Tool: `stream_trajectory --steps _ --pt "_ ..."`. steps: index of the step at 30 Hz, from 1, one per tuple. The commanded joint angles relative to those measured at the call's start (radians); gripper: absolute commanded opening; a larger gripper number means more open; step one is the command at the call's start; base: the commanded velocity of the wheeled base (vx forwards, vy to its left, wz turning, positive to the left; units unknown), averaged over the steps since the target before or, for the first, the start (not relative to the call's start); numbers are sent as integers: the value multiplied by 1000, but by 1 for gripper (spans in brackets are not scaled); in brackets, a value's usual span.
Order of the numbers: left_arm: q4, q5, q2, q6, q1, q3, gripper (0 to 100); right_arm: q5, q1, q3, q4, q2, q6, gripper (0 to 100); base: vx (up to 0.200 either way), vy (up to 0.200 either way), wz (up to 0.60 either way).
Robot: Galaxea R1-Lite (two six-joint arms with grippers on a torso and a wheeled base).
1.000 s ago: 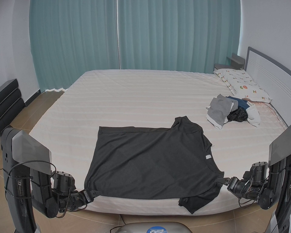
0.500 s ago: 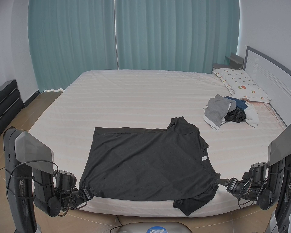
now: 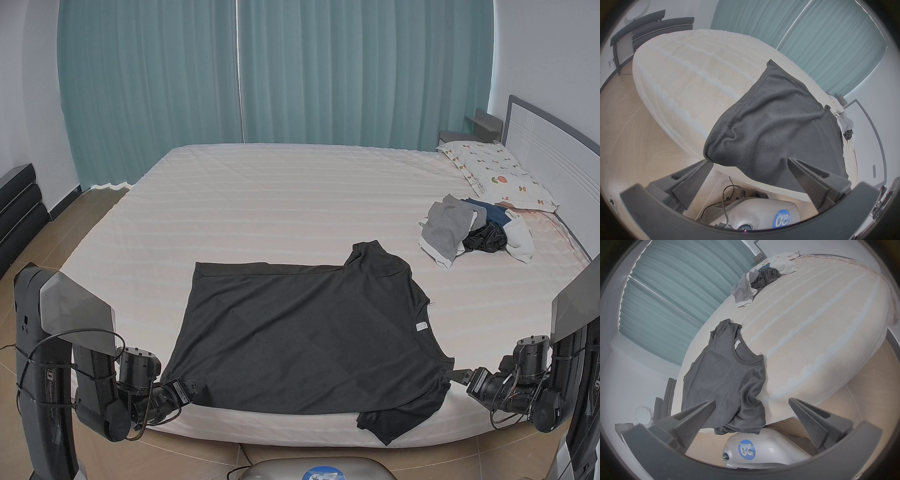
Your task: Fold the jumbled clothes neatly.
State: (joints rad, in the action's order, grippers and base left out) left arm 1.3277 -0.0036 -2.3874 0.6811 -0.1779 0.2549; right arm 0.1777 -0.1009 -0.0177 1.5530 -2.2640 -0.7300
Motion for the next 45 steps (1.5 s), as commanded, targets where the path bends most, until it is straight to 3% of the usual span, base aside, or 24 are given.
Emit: stream_trajectory --steps 1,2,3,10,20,32,33,40,45 --pt "1 2 -12 0 0 4 100 0 0 1 12 -2 0 100 0 0 0" --pt "1 4 -13 0 3 6 100 0 0 1 12 -3 0 100 0 0 0" --pt "1 4 -13 0 5 6 0 0 0 2 12 -3 0 100 0 0 0" --pt "12 39 4 5 28 -16 0 13 -2 15 12 -12 41 100 0 0 0" --pt "235 54 -1 25 31 -134 0 11 -46 4 12 -84 66 100 0 0 0" --pt "234 5 36 92 87 -126 0 -1 -53 -119 12 -138 55 100 0 0 0" --pt "234 -4 40 94 90 -128 0 -4 -48 -131 12 -137 57 0 0 0 0" --pt "234 -15 51 97 106 -118 0 -10 -7 -226 10 -121 72 0 0 0 0" --pt "234 -15 59 152 107 -88 0 -10 -2 -291 9 -95 86 0 0 0 0"
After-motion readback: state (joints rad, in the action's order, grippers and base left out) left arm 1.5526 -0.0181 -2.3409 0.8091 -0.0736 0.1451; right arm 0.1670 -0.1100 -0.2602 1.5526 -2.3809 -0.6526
